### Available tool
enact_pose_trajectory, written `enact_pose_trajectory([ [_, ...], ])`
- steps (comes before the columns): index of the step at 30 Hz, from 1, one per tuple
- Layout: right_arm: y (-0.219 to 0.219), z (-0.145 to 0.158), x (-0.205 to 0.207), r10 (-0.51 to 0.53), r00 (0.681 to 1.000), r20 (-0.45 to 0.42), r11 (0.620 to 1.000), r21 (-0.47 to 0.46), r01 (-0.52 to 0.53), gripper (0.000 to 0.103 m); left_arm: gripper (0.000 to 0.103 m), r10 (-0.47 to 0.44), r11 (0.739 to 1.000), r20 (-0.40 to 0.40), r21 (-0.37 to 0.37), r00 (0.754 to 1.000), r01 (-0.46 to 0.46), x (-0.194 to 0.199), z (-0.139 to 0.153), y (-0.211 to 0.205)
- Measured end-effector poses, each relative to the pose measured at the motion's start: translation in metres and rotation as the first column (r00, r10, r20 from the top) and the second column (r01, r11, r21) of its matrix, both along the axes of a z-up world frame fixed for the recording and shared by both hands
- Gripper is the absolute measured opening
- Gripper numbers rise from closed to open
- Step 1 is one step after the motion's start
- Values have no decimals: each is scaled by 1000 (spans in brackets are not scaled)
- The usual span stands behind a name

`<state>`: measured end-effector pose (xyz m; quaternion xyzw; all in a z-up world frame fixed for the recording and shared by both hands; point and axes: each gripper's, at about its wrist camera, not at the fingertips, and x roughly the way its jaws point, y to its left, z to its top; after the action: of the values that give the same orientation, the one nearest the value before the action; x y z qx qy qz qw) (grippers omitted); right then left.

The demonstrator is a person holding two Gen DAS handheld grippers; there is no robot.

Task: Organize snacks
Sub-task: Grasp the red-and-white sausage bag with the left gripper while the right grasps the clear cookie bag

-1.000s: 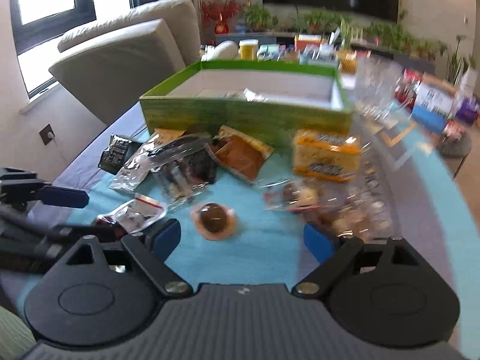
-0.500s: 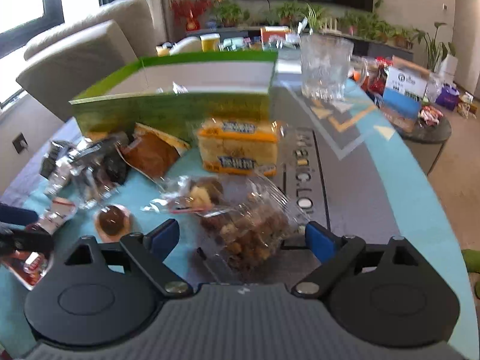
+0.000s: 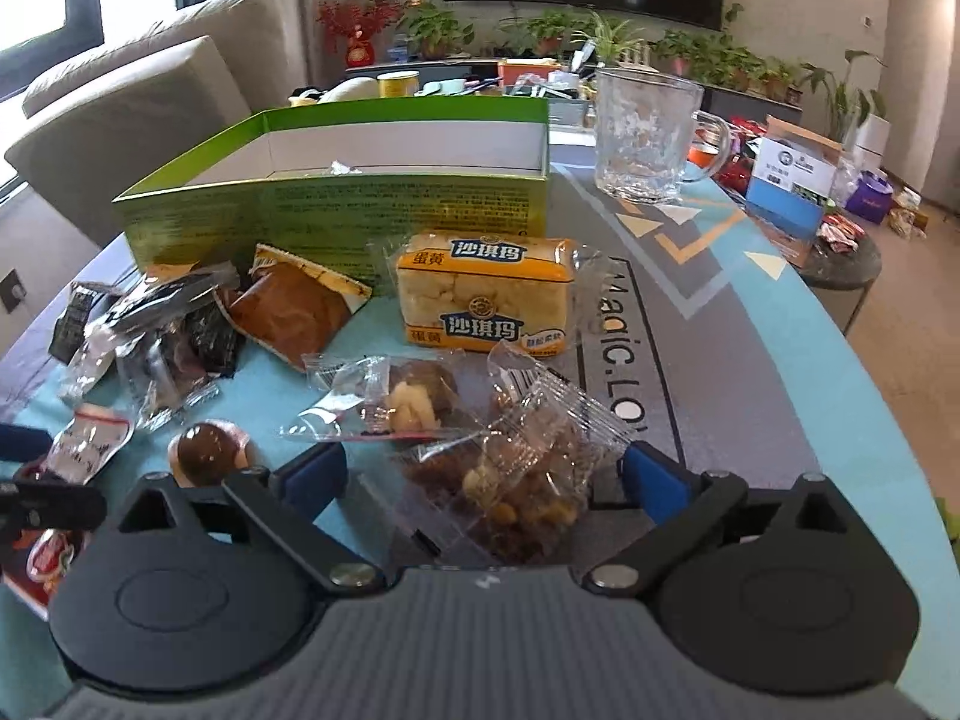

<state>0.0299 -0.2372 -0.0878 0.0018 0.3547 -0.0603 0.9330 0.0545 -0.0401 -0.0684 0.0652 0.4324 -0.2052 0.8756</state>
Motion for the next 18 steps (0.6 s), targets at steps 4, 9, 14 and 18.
enact_pose_trajectory([
  [4, 1, 6, -4, -15, 1000, 10, 1000, -4, 15, 45, 57, -13, 1000, 15, -26, 1000, 14, -3, 0, 5],
  [9, -3, 11, -15, -24, 1000, 10, 999, 25, 24, 44, 55, -27, 998, 63, -58, 998, 31, -13, 9, 13],
  [14, -5, 21, -28, -40, 998, 52, 998, 53, 37, 44, 54, -16, 997, 86, -72, 996, 22, -16, 21, 16],
  [18, -2, 36, -35, -34, 993, 116, 998, 48, 29, 44, 55, -16, 996, 111, -85, 994, 26, -20, 28, 16],
])
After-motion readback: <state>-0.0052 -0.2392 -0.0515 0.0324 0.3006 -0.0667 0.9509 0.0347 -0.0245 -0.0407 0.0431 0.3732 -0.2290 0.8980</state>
